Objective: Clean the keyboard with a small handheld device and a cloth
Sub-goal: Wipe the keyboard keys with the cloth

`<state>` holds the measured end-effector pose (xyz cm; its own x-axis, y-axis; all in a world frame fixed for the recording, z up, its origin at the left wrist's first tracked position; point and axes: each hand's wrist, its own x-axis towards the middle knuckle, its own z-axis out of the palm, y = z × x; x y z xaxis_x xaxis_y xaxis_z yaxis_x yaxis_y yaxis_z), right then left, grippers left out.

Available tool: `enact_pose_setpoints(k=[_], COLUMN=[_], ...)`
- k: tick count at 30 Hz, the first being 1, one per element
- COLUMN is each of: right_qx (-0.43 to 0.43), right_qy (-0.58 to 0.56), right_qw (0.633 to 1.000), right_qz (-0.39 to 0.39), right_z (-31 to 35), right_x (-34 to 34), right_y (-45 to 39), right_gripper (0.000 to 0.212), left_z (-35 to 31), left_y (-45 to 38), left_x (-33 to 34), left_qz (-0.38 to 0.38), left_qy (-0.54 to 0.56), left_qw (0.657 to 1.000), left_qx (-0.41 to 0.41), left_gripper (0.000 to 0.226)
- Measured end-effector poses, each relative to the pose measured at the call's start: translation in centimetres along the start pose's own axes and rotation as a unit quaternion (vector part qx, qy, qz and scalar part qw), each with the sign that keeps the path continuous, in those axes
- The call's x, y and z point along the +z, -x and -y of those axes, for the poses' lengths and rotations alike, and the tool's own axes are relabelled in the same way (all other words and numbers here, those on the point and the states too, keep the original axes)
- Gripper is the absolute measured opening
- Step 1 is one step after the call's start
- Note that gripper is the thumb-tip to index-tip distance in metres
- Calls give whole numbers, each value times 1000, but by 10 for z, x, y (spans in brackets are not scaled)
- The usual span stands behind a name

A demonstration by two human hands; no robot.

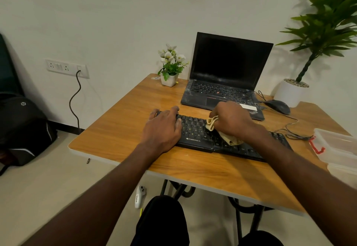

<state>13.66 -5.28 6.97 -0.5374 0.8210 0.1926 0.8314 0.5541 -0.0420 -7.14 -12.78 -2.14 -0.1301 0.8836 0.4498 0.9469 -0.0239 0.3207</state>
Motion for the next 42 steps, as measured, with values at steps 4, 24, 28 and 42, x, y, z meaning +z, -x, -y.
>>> enact_pose_setpoints(k=[4,24,28,42], right_qx=[-56,59,112,53], right_qy=[-40,7,-115,-244], right_qw=[998,998,987,968], right_qz=[-10,4,-10,-23], right_z=[1,-25,-31,-40], right_x=[9,-6,-7,1], right_y=[3,28,31,23], right_gripper=[29,32,19,22], left_z=[-2,-3,0,-77], left_y=[1,2,3,0], left_x=[-2,-3,-3,16], left_qz=[0,1,5,34], left_qy=[3,7,8,30], left_qw=[1000,1000,1000,999], left_qx=[4,1,0,18], left_gripper=[42,41,42,58])
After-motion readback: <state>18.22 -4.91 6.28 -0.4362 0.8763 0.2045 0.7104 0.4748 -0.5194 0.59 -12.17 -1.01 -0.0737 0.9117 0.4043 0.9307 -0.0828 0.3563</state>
